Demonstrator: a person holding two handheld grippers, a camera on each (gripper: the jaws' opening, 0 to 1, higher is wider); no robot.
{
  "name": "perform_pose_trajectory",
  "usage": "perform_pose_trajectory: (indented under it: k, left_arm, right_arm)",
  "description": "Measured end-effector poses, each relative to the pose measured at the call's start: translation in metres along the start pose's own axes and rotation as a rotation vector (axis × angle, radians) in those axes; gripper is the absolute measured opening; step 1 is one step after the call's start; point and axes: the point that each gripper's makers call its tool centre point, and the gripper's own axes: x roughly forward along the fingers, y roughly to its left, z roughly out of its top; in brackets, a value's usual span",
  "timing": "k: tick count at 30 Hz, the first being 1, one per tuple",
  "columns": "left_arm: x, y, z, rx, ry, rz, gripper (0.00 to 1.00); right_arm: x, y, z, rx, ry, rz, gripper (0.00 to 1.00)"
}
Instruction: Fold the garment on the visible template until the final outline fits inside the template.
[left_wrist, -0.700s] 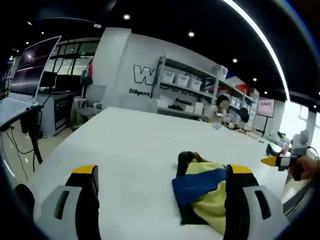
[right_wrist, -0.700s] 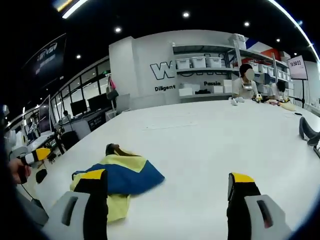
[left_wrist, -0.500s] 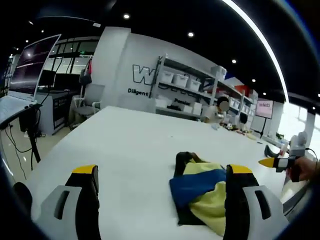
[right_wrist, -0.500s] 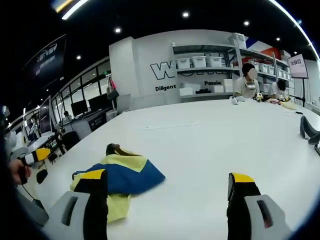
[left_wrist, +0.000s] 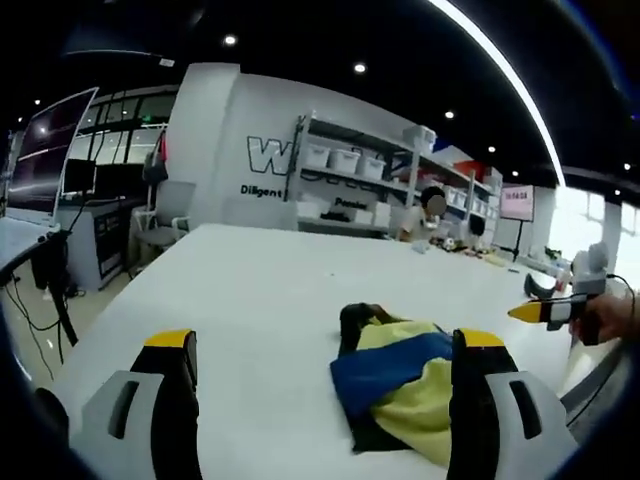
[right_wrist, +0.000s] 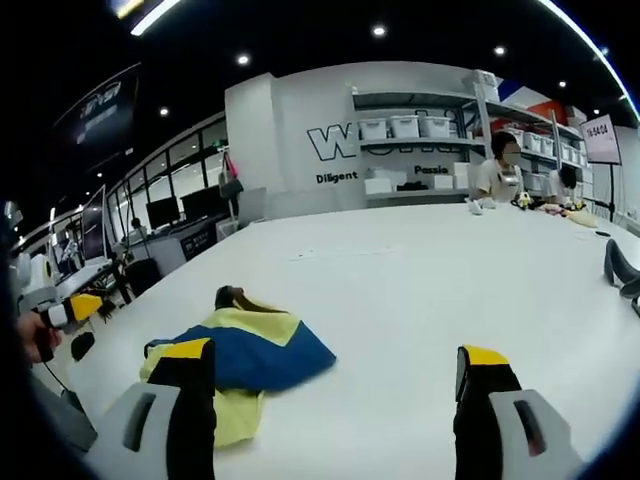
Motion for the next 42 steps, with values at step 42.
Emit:
perform_pose_trajectory:
  k: [42]
  left_arm:
    - [-0.011, -0.007, -0.002, -0.007, 0.032, -0.052, 0.94]
  right_arm:
    - [-0.007, -0.002, 0.002, 0.050, 0.001, -0.051, 0.99]
